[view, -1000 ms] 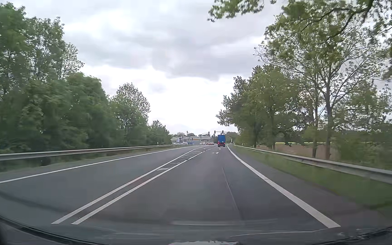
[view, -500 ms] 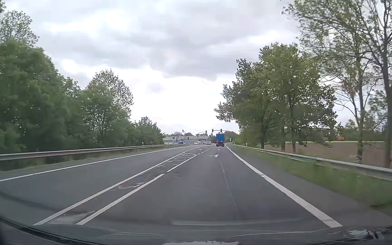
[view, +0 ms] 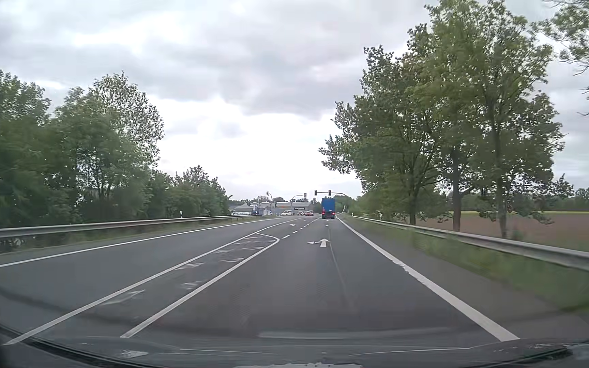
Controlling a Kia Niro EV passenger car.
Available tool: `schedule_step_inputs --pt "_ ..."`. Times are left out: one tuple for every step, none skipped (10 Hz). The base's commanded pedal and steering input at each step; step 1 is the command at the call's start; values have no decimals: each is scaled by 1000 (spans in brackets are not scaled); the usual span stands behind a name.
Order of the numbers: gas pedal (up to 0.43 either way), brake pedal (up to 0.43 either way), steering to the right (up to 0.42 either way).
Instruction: Follow the waypoints while adhering to traffic rules and regulations
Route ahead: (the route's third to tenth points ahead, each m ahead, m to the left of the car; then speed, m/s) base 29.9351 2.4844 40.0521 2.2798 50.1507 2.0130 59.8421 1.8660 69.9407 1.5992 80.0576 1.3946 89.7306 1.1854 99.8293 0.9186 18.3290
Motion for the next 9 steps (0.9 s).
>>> schedule_step_inputs --pt "0 238 5" --pt "0 232 5" --pt "0 232 5" --pt "0 226 5" --pt "0 207 5" --pt "0 183 6" --pt "0 165 6" --pt "0 159 6" --pt "0 152 6"
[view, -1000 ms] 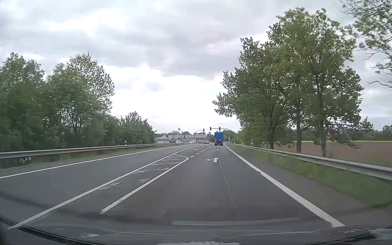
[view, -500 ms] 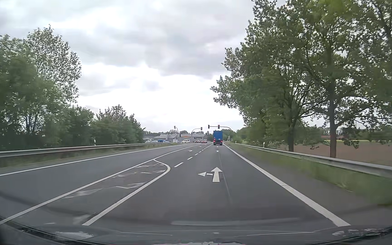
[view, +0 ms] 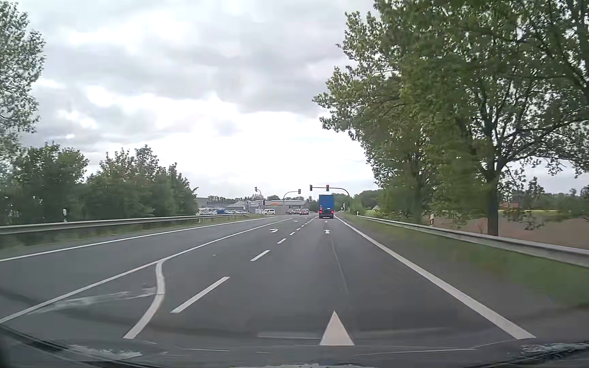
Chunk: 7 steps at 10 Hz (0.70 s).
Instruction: Follow the waypoints while adhering to traffic rules and regulations
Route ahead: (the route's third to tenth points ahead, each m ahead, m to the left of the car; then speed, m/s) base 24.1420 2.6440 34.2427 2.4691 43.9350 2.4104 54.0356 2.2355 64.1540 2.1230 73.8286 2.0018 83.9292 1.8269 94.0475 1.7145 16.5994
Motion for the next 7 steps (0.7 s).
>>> schedule_step_inputs --pt "0 140 7" --pt "0 104 7" --pt "0 67 7" --pt "0 43 7" --pt "0 37 8" --pt "0 49 8" --pt "0 73 8"
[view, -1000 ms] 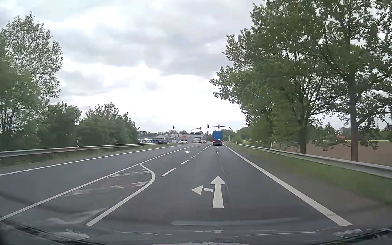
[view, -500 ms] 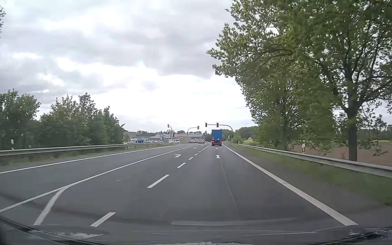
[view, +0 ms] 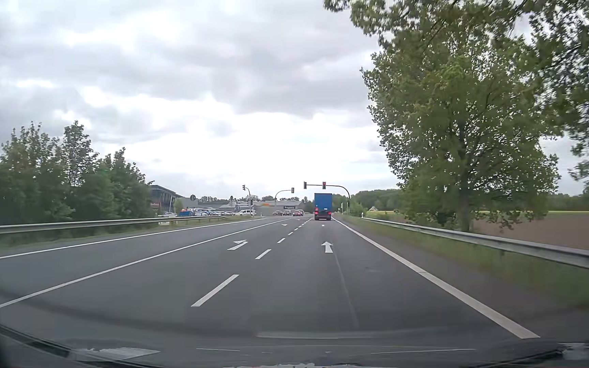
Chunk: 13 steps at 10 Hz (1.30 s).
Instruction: Follow the waypoints while adhering to traffic rules and regulations
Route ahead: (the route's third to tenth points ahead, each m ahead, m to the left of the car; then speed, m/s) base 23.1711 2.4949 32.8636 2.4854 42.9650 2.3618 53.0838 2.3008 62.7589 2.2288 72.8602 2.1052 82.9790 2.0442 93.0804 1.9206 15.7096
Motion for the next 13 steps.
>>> schedule_step_inputs --pt "0 122 8" --pt "0 134 8" --pt "0 146 8" --pt "0 152 8" --pt "0 159 7" --pt "0 165 7" --pt "0 171 6" --pt "0 171 5" --pt "0 177 4" --pt "0 177 3" --pt "0 189 3" --pt "0 195 3" --pt "0 201 3"
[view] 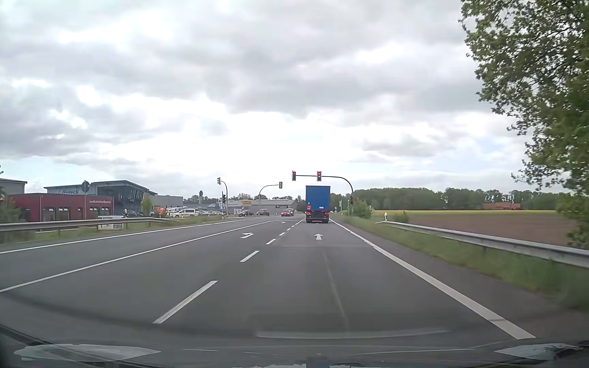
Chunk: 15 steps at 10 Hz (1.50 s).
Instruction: Follow the waypoints while adhering to traffic rules and regulations
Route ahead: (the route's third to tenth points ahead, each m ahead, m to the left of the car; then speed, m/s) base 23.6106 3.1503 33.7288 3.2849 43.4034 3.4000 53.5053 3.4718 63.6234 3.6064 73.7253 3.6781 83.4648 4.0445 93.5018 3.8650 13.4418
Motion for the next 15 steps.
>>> schedule_step_inputs --pt "0 207 3" --pt "0 220 3" --pt "0 232 4" --pt "0 244 4" --pt "0 250 4" --pt "0 250 4" --pt "0 256 3" --pt "0 256 3" --pt "0 262 4" --pt "0 262 3" --pt "0 262 4" --pt "0 262 3" --pt "0 262 3" --pt "0 256 0" --pt "0 250 0"
